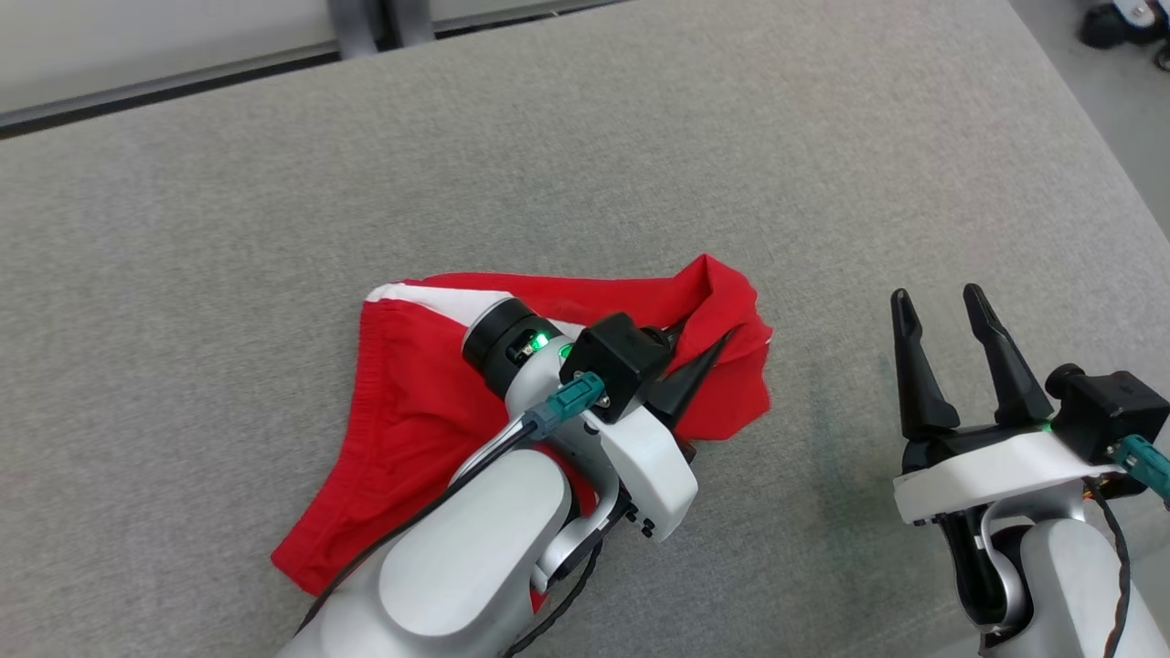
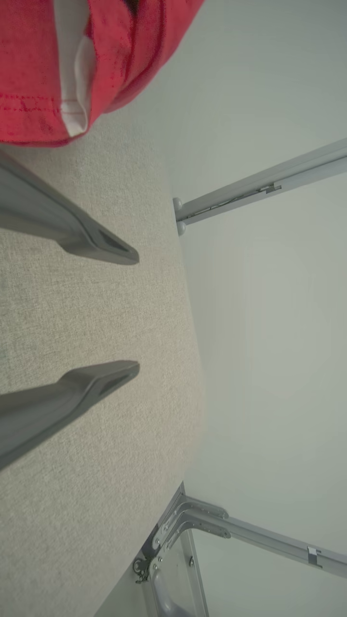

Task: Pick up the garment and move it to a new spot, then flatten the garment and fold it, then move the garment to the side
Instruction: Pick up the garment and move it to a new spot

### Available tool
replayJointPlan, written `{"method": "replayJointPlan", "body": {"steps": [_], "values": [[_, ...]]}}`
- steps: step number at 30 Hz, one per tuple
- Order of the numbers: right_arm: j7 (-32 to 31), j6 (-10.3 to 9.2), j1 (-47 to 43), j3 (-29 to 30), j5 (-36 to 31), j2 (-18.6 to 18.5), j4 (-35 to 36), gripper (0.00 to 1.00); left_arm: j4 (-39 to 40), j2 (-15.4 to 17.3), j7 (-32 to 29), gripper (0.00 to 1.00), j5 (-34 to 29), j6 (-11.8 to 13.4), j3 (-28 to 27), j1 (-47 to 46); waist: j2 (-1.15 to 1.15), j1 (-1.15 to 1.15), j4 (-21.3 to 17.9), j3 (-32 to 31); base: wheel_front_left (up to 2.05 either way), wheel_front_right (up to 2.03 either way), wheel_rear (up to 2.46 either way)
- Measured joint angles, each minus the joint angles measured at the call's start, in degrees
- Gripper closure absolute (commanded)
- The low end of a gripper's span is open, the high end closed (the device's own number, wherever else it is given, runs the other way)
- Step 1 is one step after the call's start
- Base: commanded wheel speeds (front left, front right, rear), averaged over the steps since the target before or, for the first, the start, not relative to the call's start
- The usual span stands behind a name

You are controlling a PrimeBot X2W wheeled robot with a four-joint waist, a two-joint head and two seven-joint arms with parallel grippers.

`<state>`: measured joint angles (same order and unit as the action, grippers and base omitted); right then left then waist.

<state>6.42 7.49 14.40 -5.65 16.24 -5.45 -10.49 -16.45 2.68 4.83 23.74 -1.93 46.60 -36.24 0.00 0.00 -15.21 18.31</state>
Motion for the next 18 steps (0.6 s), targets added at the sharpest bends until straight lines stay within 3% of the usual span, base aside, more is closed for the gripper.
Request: {"method": "replayJointPlan", "body": {"steps": [1, 2, 3, 7, 11, 18], "values": [[0.3, 0.0, 0.1, -0.1, 0.3, 0.2, -0.5, 0.0, -1.8, 0.0, -0.3, 0.87, 0.9, 0.0, 1.1, -0.6, 0.0, 0.0, -0.9, 0.8, 0.0, 0.0, 0.0], [0.7, 0.0, 0.3, -0.3, 0.6, 0.3, -1.0, 0.0, -3.1, 0.0, -0.3, 0.35, 1.7, 0.1, 2.0, -1.0, 0.0, 0.0, -1.7, 1.6, 0.0, 0.0, 0.0], [1.0, 0.0, 0.5, -0.4, 0.9, 0.4, -1.5, 0.0, -4.3, 0.1, -0.3, 0.0, 2.6, 0.2, 3.0, -1.5, 0.0, 0.0, -2.3, 2.4, 0.0, 0.0, 0.0], [2.2, 0.0, 1.2, 0.0, 1.0, 0.4, -3.0, 0.0, -6.4, 0.0, 1.6, 0.0, 4.8, 0.6, 6.4, -3.1, 0.0, 0.0, -3.8, 4.7, 0.0, 0.0, 0.0], [2.6, 0.0, 2.1, 0.1, 1.2, 0.2, -3.6, 0.0, -6.9, 0.1, 4.0, 0.0, 5.8, 1.7, 8.1, -3.7, 0.0, 0.0, -2.5, 4.8, 0.0, 0.0, 0.0], [2.5, 0.0, 2.2, 0.9, 0.8, -0.8, -3.4, 0.0, -5.9, 0.7, 8.4, 0.0, 5.7, 6.6, 4.7, -4.1, 0.0, 0.0, 1.8, 2.5, 0.0, 0.0, 0.0]]}}
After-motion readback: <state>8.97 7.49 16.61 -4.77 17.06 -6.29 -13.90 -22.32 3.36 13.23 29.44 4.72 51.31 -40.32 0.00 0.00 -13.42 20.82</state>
